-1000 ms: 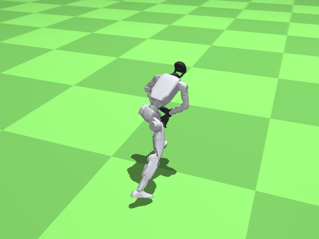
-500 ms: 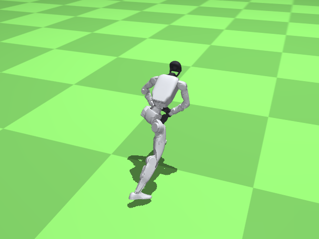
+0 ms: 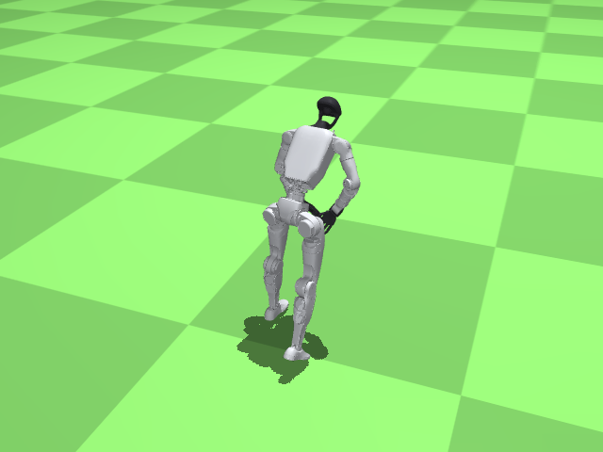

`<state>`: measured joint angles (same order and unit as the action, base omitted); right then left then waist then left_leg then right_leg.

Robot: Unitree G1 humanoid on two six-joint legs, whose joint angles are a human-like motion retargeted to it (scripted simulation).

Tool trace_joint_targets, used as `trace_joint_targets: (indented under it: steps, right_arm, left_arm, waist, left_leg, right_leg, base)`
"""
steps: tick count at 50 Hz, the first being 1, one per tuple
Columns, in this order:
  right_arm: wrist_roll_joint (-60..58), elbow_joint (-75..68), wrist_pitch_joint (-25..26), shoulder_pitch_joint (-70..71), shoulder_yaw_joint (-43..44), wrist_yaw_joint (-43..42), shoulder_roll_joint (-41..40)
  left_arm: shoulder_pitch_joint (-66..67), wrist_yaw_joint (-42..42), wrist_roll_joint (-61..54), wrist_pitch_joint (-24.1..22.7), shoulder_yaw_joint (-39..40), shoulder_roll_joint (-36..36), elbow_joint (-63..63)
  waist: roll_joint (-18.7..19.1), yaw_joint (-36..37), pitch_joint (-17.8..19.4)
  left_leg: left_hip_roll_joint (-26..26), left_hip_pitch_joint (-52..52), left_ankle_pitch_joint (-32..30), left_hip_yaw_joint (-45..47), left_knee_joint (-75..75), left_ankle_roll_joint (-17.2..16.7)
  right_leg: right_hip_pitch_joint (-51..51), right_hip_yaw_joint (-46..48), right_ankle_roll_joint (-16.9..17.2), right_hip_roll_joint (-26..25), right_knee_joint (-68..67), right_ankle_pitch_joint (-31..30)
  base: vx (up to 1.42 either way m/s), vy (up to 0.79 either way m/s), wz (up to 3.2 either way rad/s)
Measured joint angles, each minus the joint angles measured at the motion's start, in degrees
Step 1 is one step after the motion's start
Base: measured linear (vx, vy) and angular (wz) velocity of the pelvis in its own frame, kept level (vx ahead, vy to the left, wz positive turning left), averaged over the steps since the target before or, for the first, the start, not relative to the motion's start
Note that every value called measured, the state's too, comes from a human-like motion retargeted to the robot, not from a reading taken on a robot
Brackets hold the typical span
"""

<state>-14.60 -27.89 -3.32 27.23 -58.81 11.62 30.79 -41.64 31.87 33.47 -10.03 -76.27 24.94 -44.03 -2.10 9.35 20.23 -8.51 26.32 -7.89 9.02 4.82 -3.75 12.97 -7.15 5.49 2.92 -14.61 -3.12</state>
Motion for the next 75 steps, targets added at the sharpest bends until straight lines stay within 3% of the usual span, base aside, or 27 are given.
trace_joint_targets:
  steps: [3, 6, 8, 10, 12, 15, 17, 19, 22, 24, 26, 30, 33, 41, 50, 58, 64, 70, 73, 75]
  right_arm:
    - [3.11, 11.81, -1.53, -7.45, 9.12, 1.29, 11.66]
    - [6.03, 18.54, -1.33, -15.23, 14.78, 1.42, 18.50]
    - [5.94, 19.98, -1.65, -19.72, 15.46, 1.37, 20.86]
    - [4.68, 20.09, -3.32, -23.02, 14.64, 1.23, 22.64]
    - [2.78, 19.95, -6.14, -23.31, 13.01, 2.30, 24.50]
    - [-1.04, 21.48, -10.69, -18.75, 10.36, 4.70, 28.45]
    - [-1.47, 24.14, -13.46, -12.32, 6.97, 4.75, 32.03]
    - [0.44, 27.08, -15.23, -4.61, 0.43, 1.74, 35.18]
    - [2.91, 29.66, -15.02, 3.07, -9.09, -5.00, 37.50]
    - [2.39, 29.95, -14.73, 4.30, -11.92, -8.50, 37.81]
    - [0.94, 29.78, -14.62, 4.72, -13.39, -11.92, 37.76]
    - [-0.85, 29.64, -13.88, 4.34, -14.08, -17.53, 36.76]
    - [-0.18, 29.82, -13.09, 4.80, -15.85, -18.24, 35.50]
    - [1.51, 26.76, -14.10, 7.39, -20.30, -17.74, 32.98]
    - [-0.97, 23.22, -15.18, 8.43, -20.64, -17.08, 30.92]
    - [-3.71, 21.13, -15.85, 7.82, -19.08, -17.68, 28.83]
    - [-4.98, 23.69, -16.22, 8.79, -18.00, -17.01, 29.39]
    - [-6.40, 29.95, -17.29, 10.97, -14.84, -12.26, 33.21]
    - [-7.46, 28.99, -18.49, 8.90, -11.92, -11.84, 33.19]
    - [-7.75, 25.65, -19.72, 7.35, -10.31, -11.63, 31.83]
  left_arm:
    - [0.76, -0.90, -5.89, -2.11, 2.61, -2.29, 8.00]
    - [0.60, -0.85, -9.15, -0.73, 3.82, -7.00, 12.99]
    - [0.80, 0.59, -10.32, 0.35, 3.27, -11.40, 14.57]
    - [1.44, 2.28, -9.34, 1.00, 2.18, -16.12, 14.77]
    - [1.91, 3.16, -7.53, 1.22, 0.98, -20.56, 13.08]
    - [1.52, 2.35, -5.82, 1.60, -0.11, -25.31, 8.58]
    - [-0.30, 1.97, -6.60, 0.88, -0.12, -25.72, 6.28]
    - [-1.98, 3.34, -8.89, -0.61, -0.20, -24.14, 5.92]
    - [-3.36, 6.62, -12.62, -2.59, -1.36, -21.49, 8.51]
    - [-3.13, 8.48, -13.80, -3.44, -1.69, -21.23, 10.10]
    - [-2.46, 10.91, -14.31, -3.92, -1.31, -21.44, 11.32]
    - [-1.59, 16.04, -14.26, -4.14, -1.03, -20.89, 13.43]
    - [-0.75, 16.19, -14.79, -4.82, -1.45, -19.44, 14.16]
    - [1.71, 13.30, -15.79, -5.56, 0.16, -21.08, 9.05]
    - [0.25, 16.58, -15.21, -5.47, -1.37, -22.46, 5.78]
    - [2.32, 18.32, -14.54, -6.50, 0.10, -23.28, 4.52]
    - [2.60, 20.21, -12.42, -5.46, 1.98, -21.30, 7.44]
    - [0.69, 23.04, -7.78, -3.34, 5.02, -17.37, 13.87]
    - [0.90, 22.80, -7.53, -3.19, 6.97, -17.58, 12.96]
    - [0.70, 21.57, -7.74, -3.04, 7.54, -19.43, 8.66]
  waist:
    - [1.07, -8.43, 0.26]
    - [0.94, -15.30, 0.52]
    - [1.31, -18.55, 0.31]
    - [3.27, -21.01, -0.49]
    - [8.24, -22.25, -1.07]
    - [17.64, -23.30, 1.62]
    - [19.67, -25.50, 7.05]
    - [19.64, -26.76, 9.56]
    - [18.30, -27.79, 9.56]
    - [17.48, -29.52, 9.56]
    - [17.03, -30.95, 9.56]
    - [16.93, -30.92, 9.56]
    - [17.43, -29.08, 9.56]
    - [18.16, -29.70, 9.56]
    - [15.51, -29.46, 9.56]
    - [14.98, -30.39, 9.56]
    - [14.69, -28.85, 9.56]
    - [13.95, -27.33, 9.56]
    - [14.41, -29.22, 9.56]
    - [14.12, -30.33, 9.56]
  left_leg:
    - [5.55, -8.93, 3.95, -5.69, -7.34, -3.93]
    - [10.74, -16.83, 8.19, -15.52, -18.30, -5.28]
    - [11.53, -22.87, 10.72, -19.99, -24.75, -5.48]
    - [9.13, -28.39, 11.85, -23.35, -29.25, -5.48]
    - [3.93, -32.05, 10.25, -28.10, -29.53, -6.24]
    - [-5.14, -34.41, 7.88, -34.94, -27.91, -9.16]
    - [-6.46, -32.00, 10.28, -34.31, -32.85, -7.87]
    - [-6.46, -24.55, 14.37, -27.81, -40.08, -3.73]
    - [-8.68, -16.13, 20.05, -11.51, -42.72, 3.29]
    - [-10.42, -16.25, 22.15, -2.14, -37.58, 4.82]
    - [-10.60, -17.71, 23.80, 1.18, -31.38, 3.60]
    - [-8.52, -18.42, 29.82, -8.44, -25.39, 0.15]
    - [-8.54, -18.81, 32.75, -10.42, -23.31, -0.11]
    - [-9.84, -23.19, 31.04, -8.26, -12.94, 0.55]
    - [-10.65, -21.50, 32.15, -5.57, -17.31, 2.67]
    - [-10.37, -22.38, 33.58, -5.70, -15.90, 0.74]
    - [-11.36, -21.66, 36.61, -2.69, -20.16, 1.64]
    - [-13.83, -20.19, 39.59, -3.41, -31.22, 1.46]
    - [-14.28, -24.66, 34.09, -6.54, -28.49, -0.84]
    - [-14.30, -27.72, 26.10, -9.69, -26.98, -2.57]
  right_leg:
    - [6.50, 13.60, 5.18, 1.54, 7.64, 4.98]
    - [14.31, 22.38, 7.21, 6.23, 13.60, 12.36]
    - [18.35, 26.18, 9.18, 9.96, 16.16, 14.12]
    - [21.32, 29.22, 9.49, 12.84, 15.40, 9.32]
    - [25.34, 32.37, 7.24, 13.54, 7.66, 3.18]
    - [34.66, 37.31, 3.07, 14.35, -15.15, 6.92]
    - [36.89, 38.64, 2.02, 16.42, -21.72, 10.03]
    - [39.39, 38.90, 2.33, 16.78, -18.72, 8.27]
    - [43.34, 38.92, 4.51, 17.00, -8.89, 1.91]
    - [45.08, 39.47, 6.20, 18.41, -4.30, -1.48]
    - [46.74, 39.84, 6.88, 19.43, -1.40, -3.97]
    - [49.00, 39.82, 5.80, 20.17, 1.54, -6.66]
    - [48.80, 39.11, 5.11, 19.34, 4.58, -7.38]
    - [45.27, 41.77, 5.26, 20.86, 7.77, -10.16]
    - [46.15, 41.78, 5.22, 20.92, 4.82, -9.17]
    - [46.54, 41.43, 6.40, 19.91, 6.70, -9.86]
    - [49.80, 39.60, 5.17, 18.88, 1.00, -5.95]
    - [59.71, 35.53, 2.92, 23.07, -24.78, 5.87]
    - [59.93, 34.32, 1.39, 27.22, -36.36, 12.47]
    - [56.85, 34.41, 0.32, 28.48, -40.23, 15.67]
  base:
    - [0.30, -0.10, 2.93]
    - [0.30, -0.14, 3.08]
    - [0.33, -0.21, 2.65]
    - [0.27, -0.20, 2.33]
    - [0.13, -0.11, 1.70]
    - [-0.09, -0.06, 0.95]
    - [-0.32, 0.00, 0.69]
    - [-0.44, 0.07, 0.35]
    - [-0.44, 0.13, 0.49]
    - [-0.37, 0.17, 0.91]
    - [-0.32, 0.20, 0.65]
    - [-0.27, 0.16, 0.24]
    - [-0.18, 0.09, 0.16]
    - [-0.05, 0.02, 0.42]
    - [0.01, -0.02, 0.01]
    - [0.00, 0.01, -0.07]
    - [0.03, 0.01, -0.44]
    - [0.20, -0.07, -0.36]
    - [0.48, -0.23, 0.60]
    - [0.59, -0.34, 0.47]
